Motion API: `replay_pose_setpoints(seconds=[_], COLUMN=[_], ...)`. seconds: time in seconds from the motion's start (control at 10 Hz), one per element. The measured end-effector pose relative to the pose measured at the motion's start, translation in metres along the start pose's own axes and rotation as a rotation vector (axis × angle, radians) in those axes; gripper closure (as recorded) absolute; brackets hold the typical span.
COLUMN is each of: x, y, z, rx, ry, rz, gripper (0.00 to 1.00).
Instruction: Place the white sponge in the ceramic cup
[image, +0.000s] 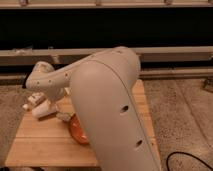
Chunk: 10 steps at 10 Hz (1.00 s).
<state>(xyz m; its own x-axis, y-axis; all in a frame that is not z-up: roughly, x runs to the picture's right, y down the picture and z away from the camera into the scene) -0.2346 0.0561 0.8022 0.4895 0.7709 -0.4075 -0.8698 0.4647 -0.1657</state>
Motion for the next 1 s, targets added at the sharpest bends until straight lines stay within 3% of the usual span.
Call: replay_pose_setpoints(seconds=[0.1,0.2,0.5,0.7,1.0], x=[-0.008,-0.014,-0.025,-0.028,-0.032], y=[-0.021,-0.029,-0.030,-0.015,-0.019], z=[0.003,0.007,0.016,0.023,0.027], rx=[0.004,0.005,0.007,0.009,0.014], ry=[0.003,0.004,0.010,0.016,0.026], rz=[0.006,0.004,-0.007,-0.054,-0.065], gripper=[0.27,0.26,0.01,0.00,0.00])
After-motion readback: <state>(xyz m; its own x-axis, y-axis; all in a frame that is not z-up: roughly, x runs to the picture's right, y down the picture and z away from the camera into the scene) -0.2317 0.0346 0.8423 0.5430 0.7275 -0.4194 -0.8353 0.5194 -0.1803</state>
